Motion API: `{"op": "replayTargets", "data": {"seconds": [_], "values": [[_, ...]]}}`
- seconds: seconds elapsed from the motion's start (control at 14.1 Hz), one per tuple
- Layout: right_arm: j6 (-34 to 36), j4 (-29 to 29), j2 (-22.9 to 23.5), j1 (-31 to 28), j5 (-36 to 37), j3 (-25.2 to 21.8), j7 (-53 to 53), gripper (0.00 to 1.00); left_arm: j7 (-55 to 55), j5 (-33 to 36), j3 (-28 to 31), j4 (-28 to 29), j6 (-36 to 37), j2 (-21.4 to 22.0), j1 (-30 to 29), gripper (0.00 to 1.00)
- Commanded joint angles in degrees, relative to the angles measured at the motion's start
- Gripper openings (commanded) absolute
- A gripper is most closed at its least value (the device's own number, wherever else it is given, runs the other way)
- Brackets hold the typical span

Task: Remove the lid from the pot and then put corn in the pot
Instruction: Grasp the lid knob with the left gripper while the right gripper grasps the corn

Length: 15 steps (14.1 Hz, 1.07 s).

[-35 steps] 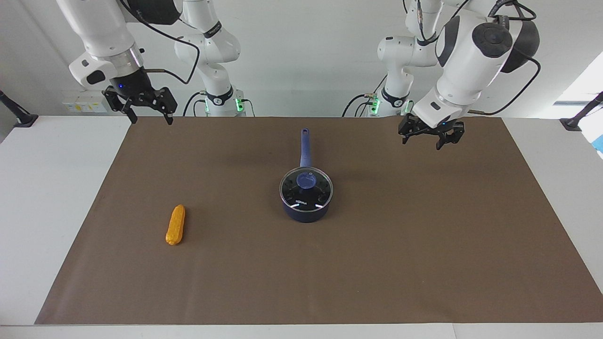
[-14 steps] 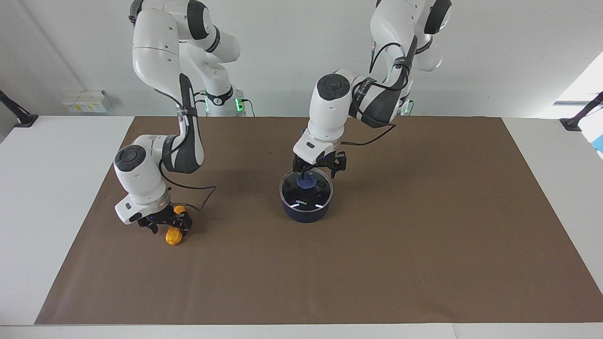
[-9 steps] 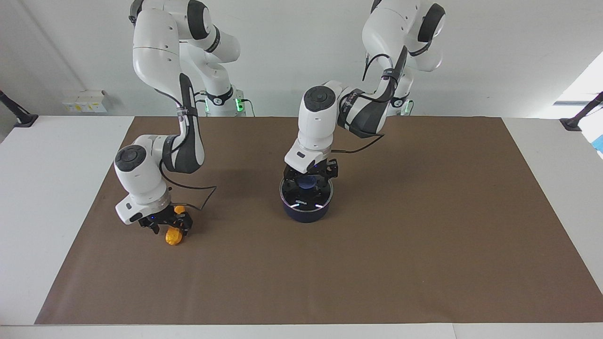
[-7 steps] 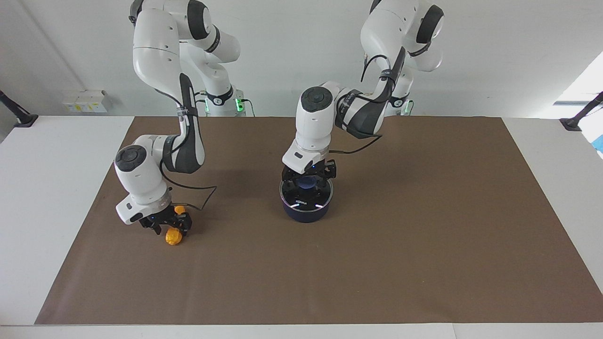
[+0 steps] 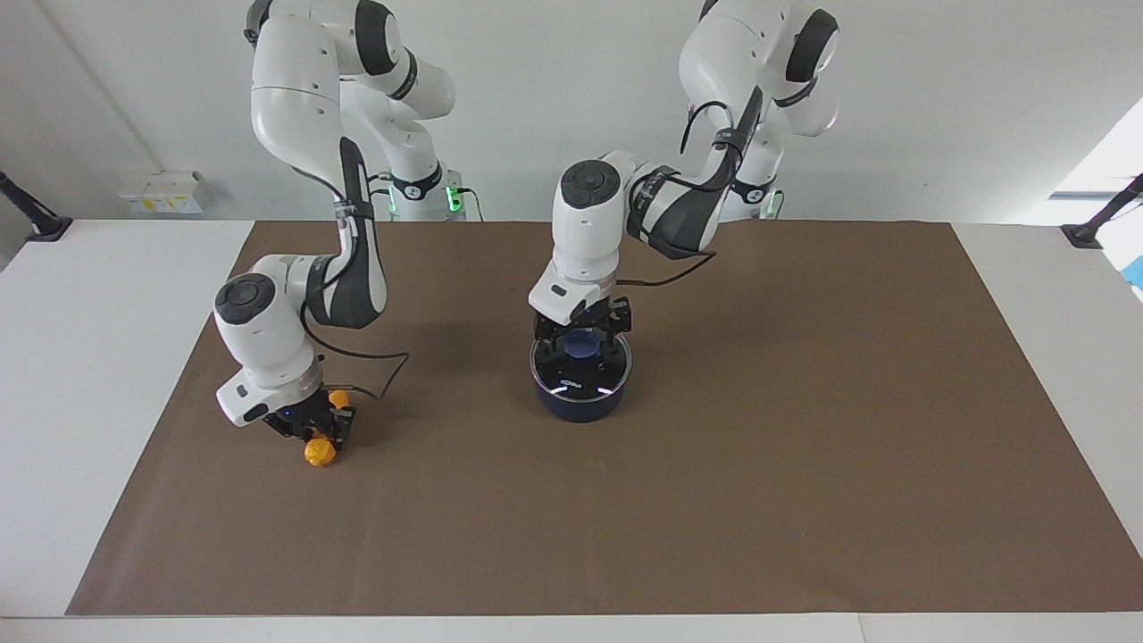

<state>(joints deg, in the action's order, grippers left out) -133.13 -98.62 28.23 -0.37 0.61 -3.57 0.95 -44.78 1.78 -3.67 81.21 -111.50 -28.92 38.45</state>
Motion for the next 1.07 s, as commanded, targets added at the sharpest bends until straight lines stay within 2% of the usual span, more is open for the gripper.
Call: {"op": "replayTargets", "data": {"seconds": [0.0,0.07,0.21,0.36,0.43,0.71,1.0], "values": [[7.7,4.2,-2.4,-0.4,-0.9,0.6,3.1,0.0,-1.3,1.3,0.9,-1.9,1.9,-0.9,1.2,0.96],[10.0,4.8,-3.5,-0.4,-0.9,0.5,3.8,0.0,-1.4,1.3,0.9,-1.9,1.9,-0.9,1.2,0.83],[12.6,4.9,-6.0,-0.5,-0.9,0.5,5.2,0.0,-1.5,1.6,0.9,-1.8,0.7,-0.8,1.2,0.34],[16.3,4.9,-8.7,-0.4,-0.9,0.6,5.3,0.0,-1.6,1.6,1.0,-1.8,1.3,-0.6,1.3,0.05],[18.3,4.9,-10.1,-0.3,-0.9,0.6,5.3,0.0,-2.2,1.6,1.0,-1.8,1.6,-0.4,1.5,0.0],[24.0,4.9,-14.7,0.0,-0.8,0.7,5.3,0.0,-2.2,2.0,1.3,-1.8,2.2,1.8,1.4,0.0],[29.7,4.9,-18.8,0.2,-0.8,0.8,5.1,0.0,-1.5,2.3,1.9,-1.3,5.9,6.8,-1.3,0.0]]}}
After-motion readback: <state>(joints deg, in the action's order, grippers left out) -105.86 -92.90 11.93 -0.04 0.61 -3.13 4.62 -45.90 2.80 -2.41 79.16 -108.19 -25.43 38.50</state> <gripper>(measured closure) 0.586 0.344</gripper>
